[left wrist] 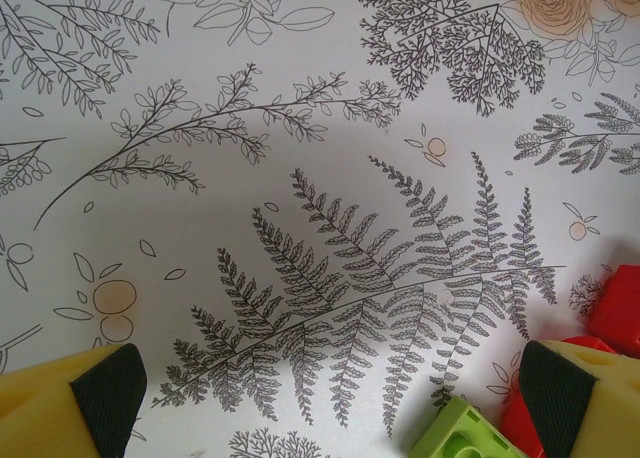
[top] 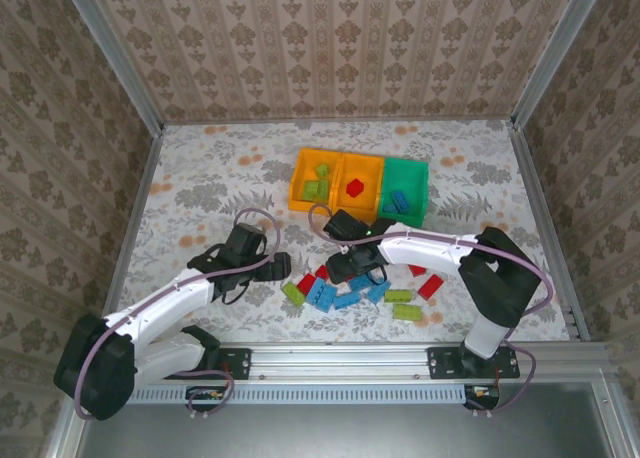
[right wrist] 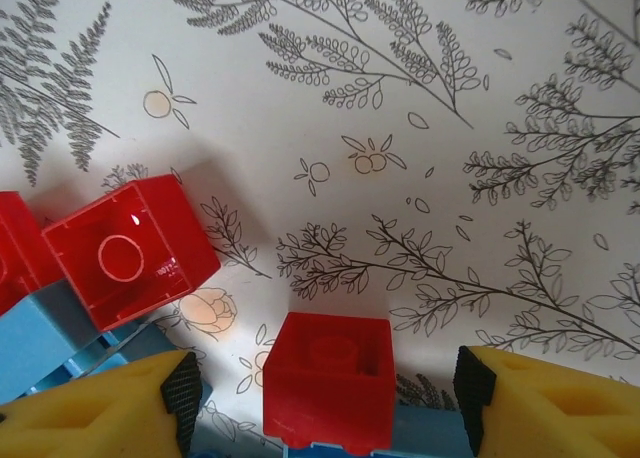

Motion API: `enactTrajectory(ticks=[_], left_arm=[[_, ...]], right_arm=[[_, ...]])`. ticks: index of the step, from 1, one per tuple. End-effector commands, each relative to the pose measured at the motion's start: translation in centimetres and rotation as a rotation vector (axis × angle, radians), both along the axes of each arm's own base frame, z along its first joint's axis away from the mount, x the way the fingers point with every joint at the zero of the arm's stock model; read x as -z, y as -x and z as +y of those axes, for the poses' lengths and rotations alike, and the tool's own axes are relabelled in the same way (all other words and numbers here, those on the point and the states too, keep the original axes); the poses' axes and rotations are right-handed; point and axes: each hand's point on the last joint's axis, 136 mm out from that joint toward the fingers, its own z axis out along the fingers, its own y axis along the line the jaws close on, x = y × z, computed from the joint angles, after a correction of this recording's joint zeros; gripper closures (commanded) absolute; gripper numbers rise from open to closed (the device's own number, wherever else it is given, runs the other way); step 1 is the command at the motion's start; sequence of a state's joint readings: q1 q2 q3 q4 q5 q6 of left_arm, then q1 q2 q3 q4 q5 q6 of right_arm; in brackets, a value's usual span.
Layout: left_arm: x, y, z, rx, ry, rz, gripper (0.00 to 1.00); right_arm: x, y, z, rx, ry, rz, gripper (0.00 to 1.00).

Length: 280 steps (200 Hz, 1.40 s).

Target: Sort the legos into containers by color

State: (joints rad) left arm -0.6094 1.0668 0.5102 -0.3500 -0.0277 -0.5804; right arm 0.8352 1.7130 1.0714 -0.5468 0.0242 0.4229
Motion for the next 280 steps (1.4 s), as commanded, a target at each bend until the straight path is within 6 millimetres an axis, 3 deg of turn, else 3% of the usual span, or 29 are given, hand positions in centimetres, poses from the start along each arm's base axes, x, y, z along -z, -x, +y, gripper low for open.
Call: enactTrajectory(ticks=[1, 43, 77, 108, 130, 154, 180, 199, 242, 280], left_arm=[[0.5, 0.1, 0.3, -0.003, -0.022, -0.003, 0.00], [0.4, -0.1, 0.3, -0.007, -0.019, -0.011, 0.00], [0.4, 0.0, 0.4, -0.006, -0.025, -0.008, 0.00], [0.6, 0.1, 0.5, -0.011, -0.028, -0.007, 0.00], [0.5, 0.1, 0.5, -0.011, -0.027, -0.008, 0.00], [0.4, 0.1, 0.4, -0.001, -0.032, -0.013, 0.00], [0.5, 0.1, 0.3, 0.005, -0.039, -0.012, 0.00], [0.8, 0.2, 0.1, 0.011, -0.040, -0.009, 0.00], [1.2, 0.1, -0.3, 0.023, -0.045, 0.001, 0.00], [1.4, 0.0, -0.7, 0.033, -0.051, 0.004, 0.00]], right_arm=[[1.1, 0.6, -0.3, 0.005, 0.036, 0.029, 0.30], [1.7, 0.7, -0.1, -0.008, 0.045, 0.036, 0.36], [1.8, 0.6, -0.2, -0.012, 0.065, 0.037, 0.55], [1.2, 0.4, -0.4, -0.012, 0.073, 0.023, 0.63], [-0.5, -0.6, 0.0, 0.000, 0.044, -0.025, 0.65], [-3.6, -3.7, -0.2, 0.071, -0.029, -0.115, 0.66], [-6.7, -8.9, -2.2, 0.222, -0.092, -0.242, 0.67], [-7.9, -12.0, -3.2, 0.265, -0.067, -0.331, 0.67], [-7.7, -17.8, -4.3, 0.310, 0.016, -0.384, 0.65], [-6.5, -20.8, -5.0, 0.358, 0.009, -0.364, 0.62]])
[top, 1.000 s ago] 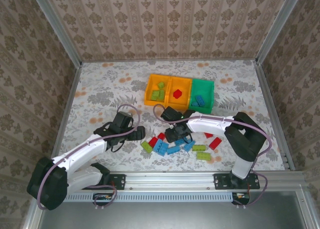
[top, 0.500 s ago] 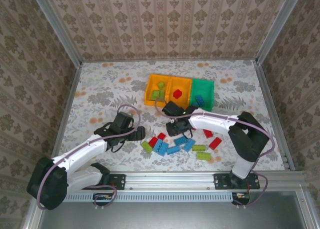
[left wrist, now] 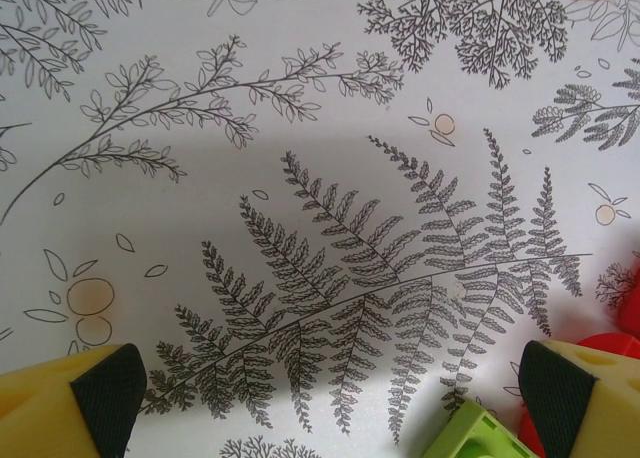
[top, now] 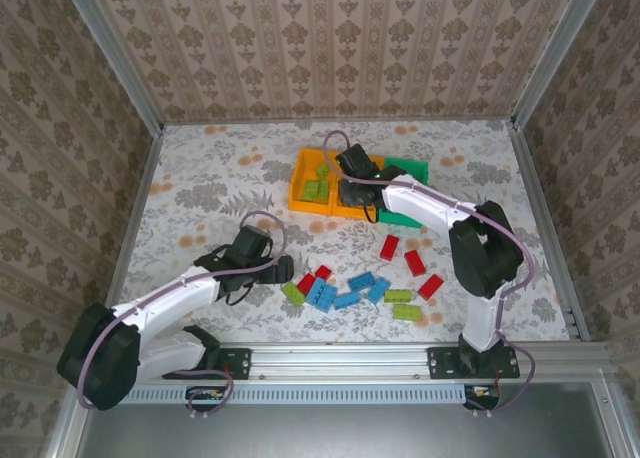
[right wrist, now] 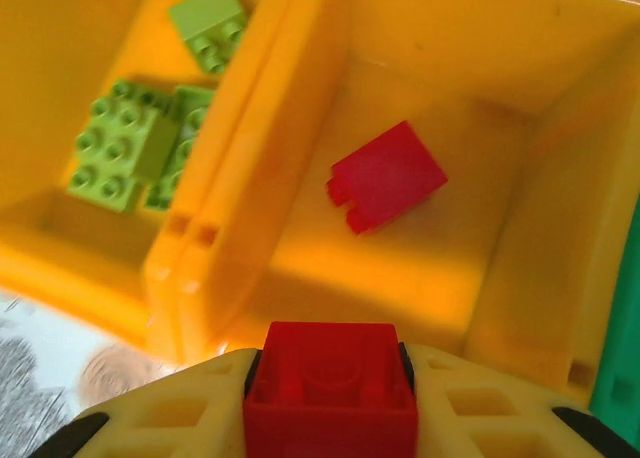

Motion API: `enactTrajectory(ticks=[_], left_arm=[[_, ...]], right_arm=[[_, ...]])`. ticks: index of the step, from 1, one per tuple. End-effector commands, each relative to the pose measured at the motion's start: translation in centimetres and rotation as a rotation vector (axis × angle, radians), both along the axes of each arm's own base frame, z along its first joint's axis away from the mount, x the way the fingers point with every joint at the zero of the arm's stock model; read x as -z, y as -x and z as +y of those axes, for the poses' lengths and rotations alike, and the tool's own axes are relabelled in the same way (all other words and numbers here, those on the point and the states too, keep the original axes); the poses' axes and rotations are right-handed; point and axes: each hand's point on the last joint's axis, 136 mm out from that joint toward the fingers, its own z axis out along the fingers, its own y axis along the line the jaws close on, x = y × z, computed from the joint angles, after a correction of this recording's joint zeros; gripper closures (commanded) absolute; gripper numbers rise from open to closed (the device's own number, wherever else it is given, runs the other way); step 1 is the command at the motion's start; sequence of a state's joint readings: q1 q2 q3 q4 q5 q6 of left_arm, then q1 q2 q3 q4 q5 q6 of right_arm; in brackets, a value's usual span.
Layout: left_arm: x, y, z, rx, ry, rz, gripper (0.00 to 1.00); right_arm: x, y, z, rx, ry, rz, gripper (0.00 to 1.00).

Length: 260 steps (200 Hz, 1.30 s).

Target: Sort the legos into containers by color

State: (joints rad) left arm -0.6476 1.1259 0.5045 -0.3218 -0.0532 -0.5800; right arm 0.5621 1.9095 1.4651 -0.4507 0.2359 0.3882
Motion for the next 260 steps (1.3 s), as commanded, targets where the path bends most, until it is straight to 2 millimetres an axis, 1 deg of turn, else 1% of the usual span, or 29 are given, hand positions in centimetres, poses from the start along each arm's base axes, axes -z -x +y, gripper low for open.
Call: enactTrajectory(ticks=[1, 18, 26, 34, 42, 46, 62, 78, 97, 109, 121, 135, 158, 169, 182, 196, 226, 260], left_arm=[[0.1, -0.3, -0.2, 0.007, -0.011, -0.013, 0.00], [0.3, -0.3, -0.3, 0.012, -0.013, -0.009, 0.00], [0.4, -0.4, -0.4, 0.014, -0.015, -0.006, 0.00], [0.4, -0.4, -0.5, 0.017, -0.017, -0.004, 0.00], [0.5, -0.4, -0.6, 0.021, -0.020, -0.001, 0.00], [0.6, -0.4, -0.6, 0.023, -0.021, 0.000, 0.00], [0.7, -0.4, -0.7, 0.027, -0.027, 0.005, 0.00], [0.8, -0.4, -0.9, 0.031, -0.030, 0.007, 0.00], [0.9, -0.4, -1.0, 0.034, -0.031, 0.008, 0.00], [1.0, -0.4, -1.2, 0.036, -0.030, 0.009, 0.00], [1.1, -0.5, -1.3, 0.039, -0.031, 0.011, 0.00], [1.1, -0.6, -1.7, 0.047, -0.029, 0.012, 0.00], [1.3, -0.7, -2.2, 0.061, -0.030, 0.017, 0.00], [1.3, -0.7, -2.5, 0.069, -0.032, 0.020, 0.00], [1.3, -0.7, -2.9, 0.080, -0.034, 0.022, 0.00], [1.4, -0.6, -3.2, 0.093, -0.038, 0.026, 0.00], [1.6, -0.3, -3.3, 0.101, -0.053, 0.030, 0.00], [1.8, -0.2, -3.2, 0.099, -0.059, 0.031, 0.00]], right_arm=[[0.5, -1.9, -1.1, 0.034, 0.031, -0.002, 0.61], [0.5, -2.5, -1.2, 0.048, 0.024, -0.009, 0.59], [0.5, -2.7, -1.3, 0.058, 0.017, -0.012, 0.56], [0.3, -2.8, -1.3, 0.065, 0.011, -0.016, 0.46], [0.1, -2.8, -1.2, 0.068, 0.004, -0.016, 0.33], [0.0, -2.7, -1.2, 0.070, -0.003, -0.015, 0.30], [-0.8, -2.0, -1.2, 0.083, -0.034, -0.010, 0.26], [-1.9, -0.7, -1.5, 0.102, -0.071, -0.025, 0.23], [-3.0, 1.9, -2.4, 0.140, -0.121, -0.039, 0.22], [-2.9, 4.1, -3.4, 0.176, -0.136, -0.024, 0.22], [-2.2, 6.2, -4.6, 0.212, -0.140, -0.001, 0.23], [-0.7, 8.6, -6.0, 0.251, -0.139, 0.032, 0.25], [1.6, 11.3, -7.6, 0.295, -0.130, 0.085, 0.28], [2.6, 11.9, -8.0, 0.310, -0.126, 0.106, 0.29], [3.5, 12.4, -7.9, 0.315, -0.135, 0.133, 0.29], [4.1, 12.5, -7.3, 0.309, -0.150, 0.155, 0.30], [5.6, 13.1, -7.5, 0.320, -0.112, 0.198, 0.31], [6.7, 13.3, -7.1, 0.315, -0.113, 0.232, 0.33]])
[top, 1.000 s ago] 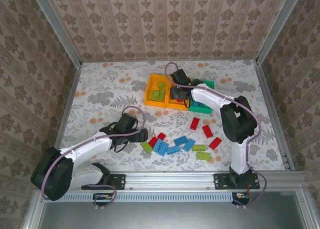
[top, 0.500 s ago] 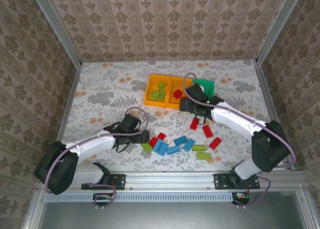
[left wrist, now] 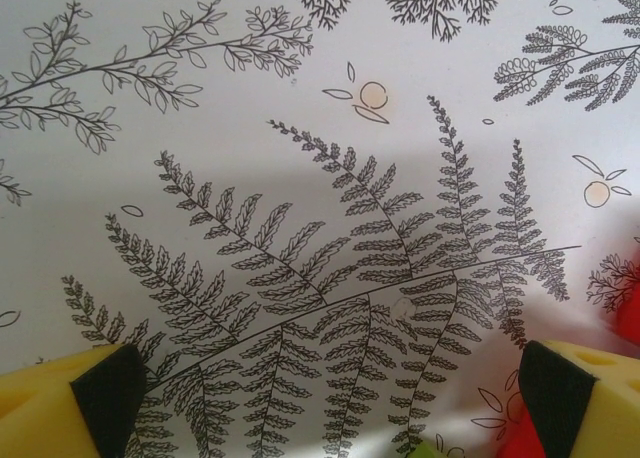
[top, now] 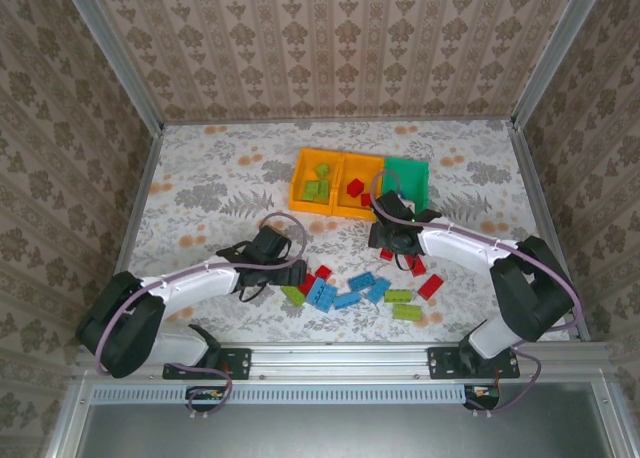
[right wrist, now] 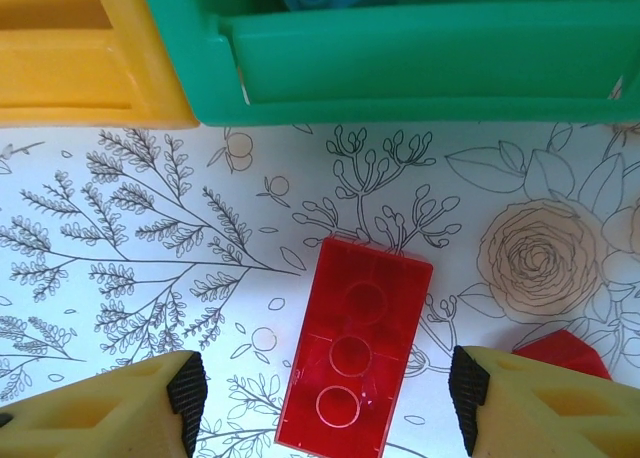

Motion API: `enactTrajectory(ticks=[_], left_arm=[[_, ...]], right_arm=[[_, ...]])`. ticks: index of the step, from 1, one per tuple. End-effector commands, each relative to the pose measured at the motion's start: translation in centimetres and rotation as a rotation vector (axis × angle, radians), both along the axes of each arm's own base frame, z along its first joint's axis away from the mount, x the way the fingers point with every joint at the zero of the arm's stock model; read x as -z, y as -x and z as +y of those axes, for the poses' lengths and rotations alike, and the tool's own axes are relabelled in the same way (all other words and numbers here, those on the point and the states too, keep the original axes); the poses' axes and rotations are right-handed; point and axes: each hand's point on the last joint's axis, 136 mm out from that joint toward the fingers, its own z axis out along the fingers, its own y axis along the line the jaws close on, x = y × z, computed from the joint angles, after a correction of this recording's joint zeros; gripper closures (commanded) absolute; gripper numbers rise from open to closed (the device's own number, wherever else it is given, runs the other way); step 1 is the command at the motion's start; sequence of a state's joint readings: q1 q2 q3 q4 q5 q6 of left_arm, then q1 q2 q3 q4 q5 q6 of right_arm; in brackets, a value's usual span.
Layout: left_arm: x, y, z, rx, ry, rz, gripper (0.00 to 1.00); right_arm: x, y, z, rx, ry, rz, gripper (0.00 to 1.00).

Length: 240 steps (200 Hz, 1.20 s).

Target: Sort the legos into containers by color

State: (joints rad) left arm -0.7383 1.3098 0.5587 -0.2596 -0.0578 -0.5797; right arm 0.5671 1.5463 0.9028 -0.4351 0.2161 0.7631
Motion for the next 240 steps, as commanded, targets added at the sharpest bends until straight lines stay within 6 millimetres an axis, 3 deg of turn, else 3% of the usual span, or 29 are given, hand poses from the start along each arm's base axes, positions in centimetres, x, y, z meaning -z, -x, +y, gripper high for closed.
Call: enactTrajectory(ticks=[1, 61, 92, 115, 136, 169, 189, 240], left_arm=[[-0.3, -0.4, -0.2, 0.012, -0.012, -0.018, 0.00], [-0.3, -0.3, 0.0, 0.011, -0.025, -0.020, 0.00], [-0.3, -0.3, 0.3, 0.004, -0.031, -0.023, 0.00], [-0.5, -0.4, 0.4, 0.001, -0.037, -0.028, 0.00], [-0.7, -0.5, 0.7, -0.012, -0.043, -0.042, 0.00], [-1.2, -0.6, 0.9, -0.020, -0.036, -0.063, 0.00], [-1.7, -0.7, 0.3, 0.003, -0.014, -0.072, 0.00], [-3.1, -1.5, -1.5, 0.063, 0.001, -0.098, 0.00]], right_arm=[[1.3, 0.6, 0.4, 0.006, -0.009, 0.047, 0.33], [3.8, 0.8, 0.9, -0.014, 0.011, 0.114, 0.41], [4.2, 0.5, 1.1, -0.030, 0.025, 0.125, 0.59], [2.8, 0.1, 1.8, -0.050, 0.022, 0.083, 0.73], [0.0, -0.7, 2.9, -0.093, 0.022, 0.007, 0.76], [-4.9, -3.5, 4.1, -0.136, 0.025, -0.119, 0.76], [-6.6, -5.7, 4.9, -0.163, 0.034, -0.158, 0.76], [-5.4, -11.5, 5.1, -0.141, 0.040, -0.134, 0.74]])
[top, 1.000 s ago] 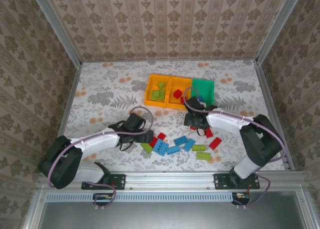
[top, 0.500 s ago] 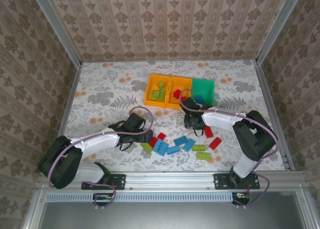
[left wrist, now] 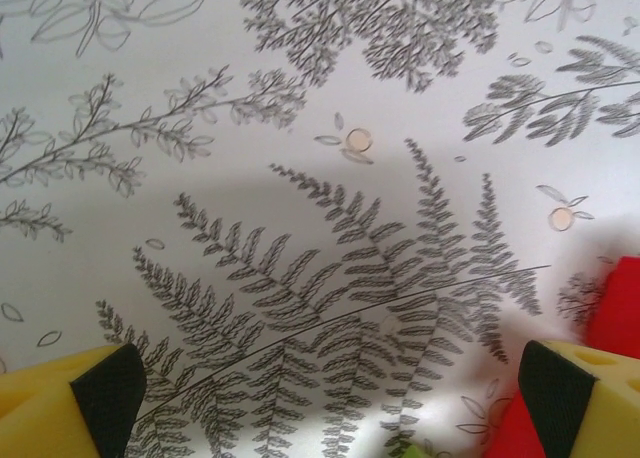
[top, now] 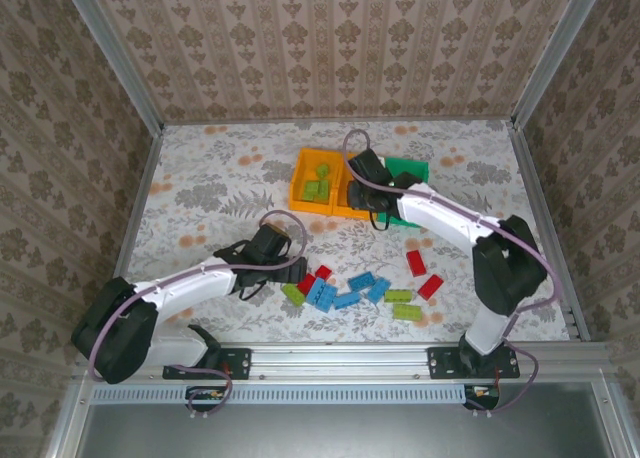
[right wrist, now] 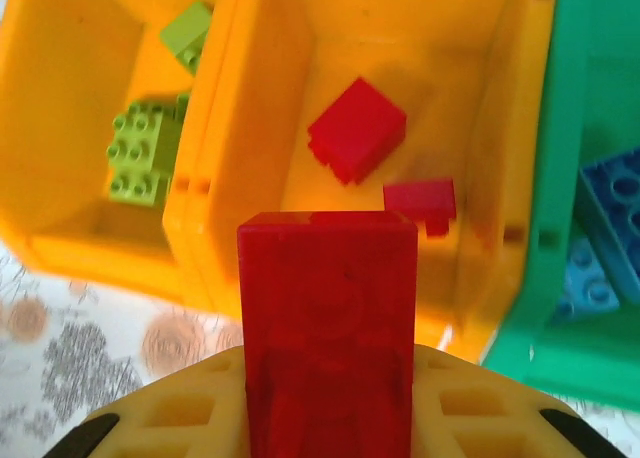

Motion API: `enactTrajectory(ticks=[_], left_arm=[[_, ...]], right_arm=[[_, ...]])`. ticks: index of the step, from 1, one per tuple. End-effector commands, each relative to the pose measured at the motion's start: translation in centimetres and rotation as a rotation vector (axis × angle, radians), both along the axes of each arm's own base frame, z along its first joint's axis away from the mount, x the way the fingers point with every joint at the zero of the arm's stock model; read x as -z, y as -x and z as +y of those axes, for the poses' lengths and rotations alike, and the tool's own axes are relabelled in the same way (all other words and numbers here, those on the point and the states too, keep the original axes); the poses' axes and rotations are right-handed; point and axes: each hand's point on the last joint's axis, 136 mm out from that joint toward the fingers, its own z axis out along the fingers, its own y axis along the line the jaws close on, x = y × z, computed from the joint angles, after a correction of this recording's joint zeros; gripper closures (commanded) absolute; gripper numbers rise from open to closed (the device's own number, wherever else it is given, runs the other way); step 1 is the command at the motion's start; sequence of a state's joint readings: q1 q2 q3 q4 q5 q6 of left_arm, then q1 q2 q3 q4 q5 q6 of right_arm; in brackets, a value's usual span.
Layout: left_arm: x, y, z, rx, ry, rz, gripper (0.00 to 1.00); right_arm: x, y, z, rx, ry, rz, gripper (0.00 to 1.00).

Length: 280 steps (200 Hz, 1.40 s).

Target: Sort the legos into containers by color

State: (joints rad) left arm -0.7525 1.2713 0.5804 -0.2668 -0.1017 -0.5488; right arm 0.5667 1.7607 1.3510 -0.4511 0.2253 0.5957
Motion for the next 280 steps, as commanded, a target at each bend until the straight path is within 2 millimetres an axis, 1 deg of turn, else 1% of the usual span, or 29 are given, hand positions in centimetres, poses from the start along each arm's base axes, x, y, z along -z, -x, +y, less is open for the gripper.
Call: enactTrajectory(ticks=[1, 14, 27, 51, 59, 74, 86, 113, 125, 145, 174, 197, 218, 244, 268, 280], left_arm=[[-1.3, -0.7, -1.2, 0.045, 0.004, -0.024, 0.00], [-1.4, -0.6, -1.5, 0.052, 0.007, -0.023, 0.00], [-1.5, -0.6, -1.7, 0.056, 0.009, -0.024, 0.00], [-1.6, -0.4, -2.1, 0.073, 0.017, -0.028, 0.00], [-1.6, -0.3, -2.4, 0.086, 0.022, -0.030, 0.00], [-1.8, -0.1, -3.1, 0.127, 0.031, -0.036, 0.00], [-2.0, 0.1, -3.6, 0.159, 0.031, -0.044, 0.00], [-2.1, 0.6, -5.1, 0.264, 0.005, -0.044, 0.00], [-1.9, 1.0, -5.8, 0.324, -0.028, -0.035, 0.00], [-1.3, 1.4, -6.7, 0.398, -0.104, -0.018, 0.00], [-0.4, 1.9, -8.3, 0.474, -0.141, 0.010, 0.04], [0.5, 1.9, -8.6, 0.486, -0.174, 0.036, 0.10], [1.0, 1.8, -8.8, 0.498, -0.202, 0.051, 0.15], [1.4, 1.5, -9.2, 0.499, -0.221, 0.061, 0.23], [1.7, 1.3, -9.6, 0.508, -0.229, 0.074, 0.24], [1.9, 1.3, -9.8, 0.513, -0.228, 0.082, 0.27]], right_arm=[[2.3, -1.5, -1.1, 0.004, 0.065, 0.060, 0.74], [2.8, -2.8, -1.1, 0.005, 0.064, 0.067, 0.72], [3.3, -3.6, -0.9, -0.001, 0.063, 0.075, 0.70], [3.7, -4.6, -0.4, -0.019, 0.074, 0.081, 0.59], [3.8, -4.7, -0.3, -0.024, 0.074, 0.082, 0.53], [3.7, -4.7, -0.3, -0.023, 0.072, 0.081, 0.37], [3.4, -4.5, -0.4, -0.022, 0.066, 0.080, 0.33], [1.6, -3.3, -0.5, -0.030, 0.019, 0.049, 0.29], [0.9, -2.5, -1.0, -0.027, 0.013, 0.031, 0.27], [0.3, -1.2, -2.4, -0.017, 0.038, 0.020, 0.25], [0.6, 0.7, -5.2, 0.019, 0.062, 0.041, 0.24], [1.1, 2.2, -7.8, 0.071, 0.071, 0.052, 0.24], [1.1, 3.4, -9.6, 0.104, 0.078, 0.043, 0.24], [1.1, 4.9, -11.5, 0.135, 0.096, 0.040, 0.23], [1.5, 6.2, -12.8, 0.159, 0.110, 0.048, 0.23], [1.8, 6.9, -13.2, 0.161, 0.118, 0.057, 0.23]])
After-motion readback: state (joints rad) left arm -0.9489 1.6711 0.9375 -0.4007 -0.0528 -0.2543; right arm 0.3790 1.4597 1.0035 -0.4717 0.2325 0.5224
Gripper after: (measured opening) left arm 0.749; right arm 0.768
